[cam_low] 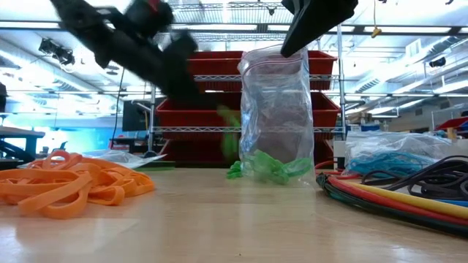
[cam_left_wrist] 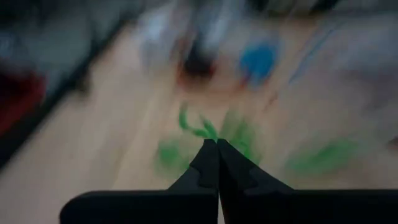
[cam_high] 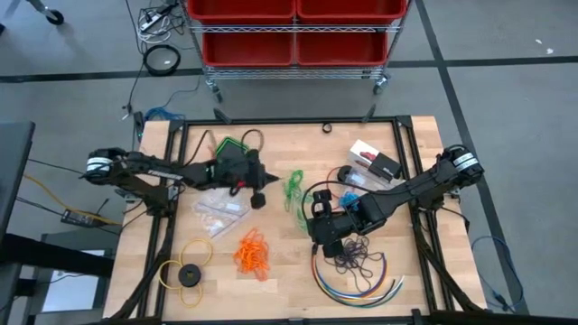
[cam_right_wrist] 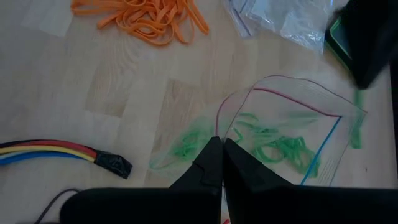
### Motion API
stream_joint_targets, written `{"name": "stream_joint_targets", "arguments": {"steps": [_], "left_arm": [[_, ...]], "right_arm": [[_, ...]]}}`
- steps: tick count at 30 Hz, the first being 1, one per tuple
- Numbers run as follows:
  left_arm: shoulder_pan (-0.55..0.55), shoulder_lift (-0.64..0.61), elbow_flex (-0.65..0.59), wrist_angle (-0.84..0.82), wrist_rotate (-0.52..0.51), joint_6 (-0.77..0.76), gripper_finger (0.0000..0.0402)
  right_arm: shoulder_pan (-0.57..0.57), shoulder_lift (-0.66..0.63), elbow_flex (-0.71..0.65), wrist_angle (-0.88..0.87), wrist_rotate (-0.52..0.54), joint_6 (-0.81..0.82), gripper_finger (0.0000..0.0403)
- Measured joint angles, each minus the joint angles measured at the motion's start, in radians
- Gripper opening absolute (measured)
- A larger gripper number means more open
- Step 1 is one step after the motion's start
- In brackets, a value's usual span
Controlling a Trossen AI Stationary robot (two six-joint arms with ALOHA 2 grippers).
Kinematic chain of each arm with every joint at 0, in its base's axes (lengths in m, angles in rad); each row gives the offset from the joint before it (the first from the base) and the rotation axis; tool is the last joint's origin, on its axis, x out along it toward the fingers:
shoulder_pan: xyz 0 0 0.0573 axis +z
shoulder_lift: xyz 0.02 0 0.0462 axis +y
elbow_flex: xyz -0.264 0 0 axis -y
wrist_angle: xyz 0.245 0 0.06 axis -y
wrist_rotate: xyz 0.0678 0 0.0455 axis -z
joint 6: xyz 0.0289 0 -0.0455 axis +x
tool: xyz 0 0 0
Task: Sort rubber bands
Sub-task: Put the green rubber band into the transparent zip bag
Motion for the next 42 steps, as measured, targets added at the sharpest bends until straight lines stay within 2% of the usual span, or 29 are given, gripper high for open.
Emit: {"name": "stream_joint_targets", "arguments": {"steps": [2,4,5,7,9,14,19,21,25,29,42], "left_arm": [[0.030,0.017,0.013,-0.063,0.086,0.011,0.0000],[0.032,0.017,0.013,0.005,0.159,0.011,0.0000],[0.028,0.015,0.013,0.039,0.145,0.006,0.0000],[0.024,0.014,0.012,0.079,0.033,0.009,0.0000],[0.025,0.016,0.011,0.123,0.016,0.026,0.0000],[0.018,0.015,0.027,0.176,0.270,0.025,0.0000],[-0.039,0.010,0.028,0.386,0.476,-0.044,0.0000],[-0.056,0.010,0.030,0.405,0.484,-0.063,0.0000],[-0.089,0.011,0.079,0.283,0.489,-0.061,0.0000],[-0.102,0.038,0.128,0.164,0.424,-0.047,0.0000],[-0.104,0.126,0.176,0.104,0.392,-0.057,0.0001]], "right_arm": [[0.000,0.000,0.000,0.000,0.000,-0.001,0.0000],[0.000,0.000,0.000,-0.002,0.000,-0.002,0.0000],[0.000,0.000,0.000,-0.001,0.000,-0.002,0.0000],[0.000,0.000,0.000,-0.001,0.000,-0.003,0.0000],[0.000,0.000,0.000,0.000,0.000,-0.001,0.0000],[0.001,0.000,0.000,-0.001,0.000,-0.002,0.0000],[0.001,0.000,0.000,-0.003,0.000,-0.001,0.0000],[0.001,0.000,0.000,-0.003,0.000,-0.002,0.0000],[0.000,0.000,0.000,0.004,0.000,-0.007,0.0000],[0.000,0.000,0.000,0.010,0.000,-0.007,0.0000],[0.000,0.000,0.000,0.008,0.000,-0.006,0.0000]]}}
